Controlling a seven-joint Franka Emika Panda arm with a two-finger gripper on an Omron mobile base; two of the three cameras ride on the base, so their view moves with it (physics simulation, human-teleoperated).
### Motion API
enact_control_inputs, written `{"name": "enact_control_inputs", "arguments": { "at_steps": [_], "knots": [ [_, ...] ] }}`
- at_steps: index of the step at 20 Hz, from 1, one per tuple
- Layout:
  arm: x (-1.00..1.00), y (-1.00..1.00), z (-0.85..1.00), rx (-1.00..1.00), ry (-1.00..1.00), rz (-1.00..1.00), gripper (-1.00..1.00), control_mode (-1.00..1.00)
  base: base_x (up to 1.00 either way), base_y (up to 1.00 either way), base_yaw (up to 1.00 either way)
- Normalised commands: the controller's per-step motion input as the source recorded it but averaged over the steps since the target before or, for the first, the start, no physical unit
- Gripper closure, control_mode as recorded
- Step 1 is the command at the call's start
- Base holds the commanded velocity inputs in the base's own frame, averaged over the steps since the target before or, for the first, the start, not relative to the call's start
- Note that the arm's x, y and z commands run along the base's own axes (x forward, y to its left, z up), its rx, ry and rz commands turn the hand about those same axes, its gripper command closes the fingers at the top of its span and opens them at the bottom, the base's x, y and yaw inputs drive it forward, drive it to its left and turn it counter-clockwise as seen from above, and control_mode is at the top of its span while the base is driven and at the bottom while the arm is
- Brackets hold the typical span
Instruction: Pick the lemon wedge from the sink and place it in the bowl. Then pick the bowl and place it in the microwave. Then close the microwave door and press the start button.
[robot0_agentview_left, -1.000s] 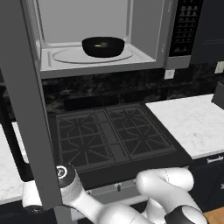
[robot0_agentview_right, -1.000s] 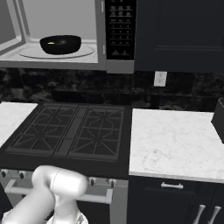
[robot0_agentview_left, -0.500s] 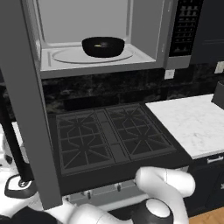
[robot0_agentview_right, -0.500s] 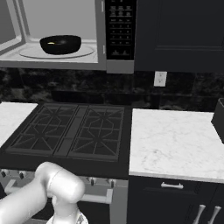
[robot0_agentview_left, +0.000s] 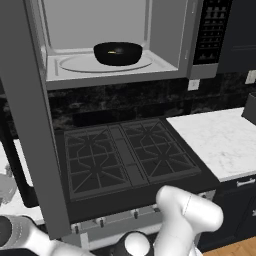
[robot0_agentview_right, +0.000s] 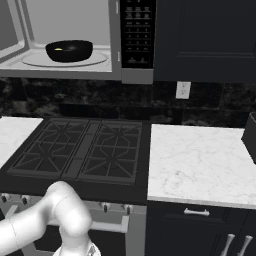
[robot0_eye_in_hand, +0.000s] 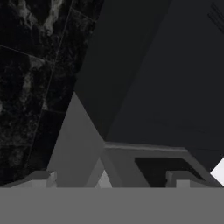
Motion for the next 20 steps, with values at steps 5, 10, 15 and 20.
{"name": "enact_control_inputs", "arguments": {
  "at_steps": [5, 10, 15, 20],
  "knots": [
    [-0.22, 0.00, 0.10, 0.08, -0.10, -0.19, -1.00, -1.00, 0.00, 0.00, 0.00],
    [-0.13, -0.03, 0.30, 0.12, -0.02, -0.12, -1.00, -1.00, 0.00, 0.00, 0.00],
    [-0.24, -0.20, 0.31, 0.09, -0.02, -0.07, -1.00, -1.00, 0.00, 0.00, 0.00],
    [-0.39, -0.36, 0.27, 0.05, -0.04, -0.04, -1.00, -1.00, 0.00, 0.00, 0.00]
  ]
}}
